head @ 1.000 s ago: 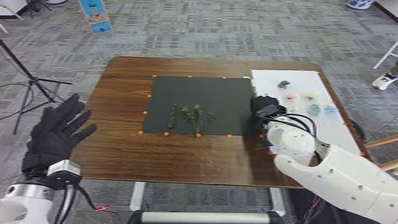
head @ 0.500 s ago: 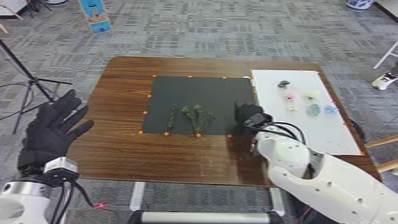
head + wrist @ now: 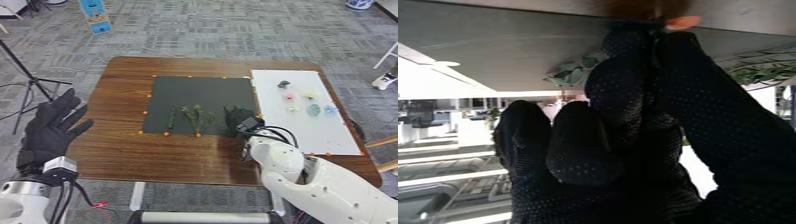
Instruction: Arrange flowers
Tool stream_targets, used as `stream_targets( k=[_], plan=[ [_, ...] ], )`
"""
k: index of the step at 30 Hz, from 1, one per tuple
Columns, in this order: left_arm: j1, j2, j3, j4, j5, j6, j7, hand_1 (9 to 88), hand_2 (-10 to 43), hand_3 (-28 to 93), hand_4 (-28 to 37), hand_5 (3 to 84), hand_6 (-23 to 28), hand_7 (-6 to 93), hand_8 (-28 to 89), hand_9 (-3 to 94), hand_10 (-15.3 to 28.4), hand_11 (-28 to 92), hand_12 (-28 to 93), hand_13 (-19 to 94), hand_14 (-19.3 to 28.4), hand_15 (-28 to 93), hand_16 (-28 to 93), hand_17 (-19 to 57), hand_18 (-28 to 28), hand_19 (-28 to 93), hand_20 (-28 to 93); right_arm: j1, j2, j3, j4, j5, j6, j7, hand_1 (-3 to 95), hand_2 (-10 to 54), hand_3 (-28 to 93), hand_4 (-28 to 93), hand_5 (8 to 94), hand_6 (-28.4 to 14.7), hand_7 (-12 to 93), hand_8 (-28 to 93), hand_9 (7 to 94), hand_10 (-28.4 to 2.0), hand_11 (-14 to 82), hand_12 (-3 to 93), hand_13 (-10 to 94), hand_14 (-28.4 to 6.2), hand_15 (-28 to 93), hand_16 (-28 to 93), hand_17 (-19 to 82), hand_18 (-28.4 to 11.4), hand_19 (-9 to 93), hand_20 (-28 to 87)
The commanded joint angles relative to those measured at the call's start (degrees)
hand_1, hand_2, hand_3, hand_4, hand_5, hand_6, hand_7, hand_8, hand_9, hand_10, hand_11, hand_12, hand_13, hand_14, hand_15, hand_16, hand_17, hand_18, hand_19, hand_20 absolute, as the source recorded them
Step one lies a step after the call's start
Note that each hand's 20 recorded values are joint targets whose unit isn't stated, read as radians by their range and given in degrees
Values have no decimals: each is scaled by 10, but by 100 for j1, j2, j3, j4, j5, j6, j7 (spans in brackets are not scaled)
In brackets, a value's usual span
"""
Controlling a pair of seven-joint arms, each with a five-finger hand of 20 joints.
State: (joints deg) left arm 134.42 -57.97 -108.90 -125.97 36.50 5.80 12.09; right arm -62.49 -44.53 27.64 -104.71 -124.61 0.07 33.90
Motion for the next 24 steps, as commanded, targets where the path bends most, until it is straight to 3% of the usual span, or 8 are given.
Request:
stream_targets(
  k=[1, 10, 15, 17, 24],
  plan=[
    [17, -22, -20, -46, -23, 5, 12, 264, -63, 564, -283, 270, 22, 158, -87, 219, 96, 125, 163, 185, 129, 115, 55, -109, 220, 394, 92, -140, -137, -56, 29, -8, -38, -42, 465, -95, 806, -180, 736, 3, 429, 236, 801, -71, 440, 584, 747, -63, 824, 415, 459, -212, 932, 677],
    [-18, -21, -9, -24, -26, 11, -19, 266, -60, 560, -283, 270, 23, 158, -87, 219, 95, 127, 162, 185, 129, 115, 55, -109, 221, 395, 92, -192, -178, -58, 107, -2, -96, 14, 470, -95, 802, -192, 735, 3, 429, 231, 799, -69, 437, 582, 746, -64, 823, 416, 457, -210, 932, 677],
    [15, -36, -26, -36, -25, 20, -18, 265, -60, 562, -283, 271, 23, 157, -87, 219, 96, 127, 161, 185, 129, 115, 55, -109, 221, 394, 92, -292, -193, 150, 87, -200, -568, -13, 462, -95, 799, -195, 728, 8, 428, 221, 797, -73, 430, 585, 744, -66, 822, 419, 453, -211, 932, 675],
    [-29, -22, -9, -16, -26, 20, -39, 264, -61, 563, -283, 271, 23, 157, -87, 219, 96, 127, 161, 185, 129, 116, 54, -109, 221, 394, 92, -292, -178, 150, 118, -335, -519, 13, 464, -95, 790, -206, 719, 7, 423, 213, 793, -72, 436, 584, 743, -65, 823, 420, 451, -213, 932, 676],
    [-16, -29, -14, -20, -33, 19, -37, 267, -58, 557, -283, 270, 23, 157, -87, 219, 96, 126, 161, 185, 129, 115, 54, -110, 221, 395, 93, -311, -148, 240, 41, -351, -737, 92, 439, -95, 749, -270, 696, 5, 408, 201, 748, -89, 528, 511, 732, -67, 832, 422, 443, -213, 932, 679]
  ],
)
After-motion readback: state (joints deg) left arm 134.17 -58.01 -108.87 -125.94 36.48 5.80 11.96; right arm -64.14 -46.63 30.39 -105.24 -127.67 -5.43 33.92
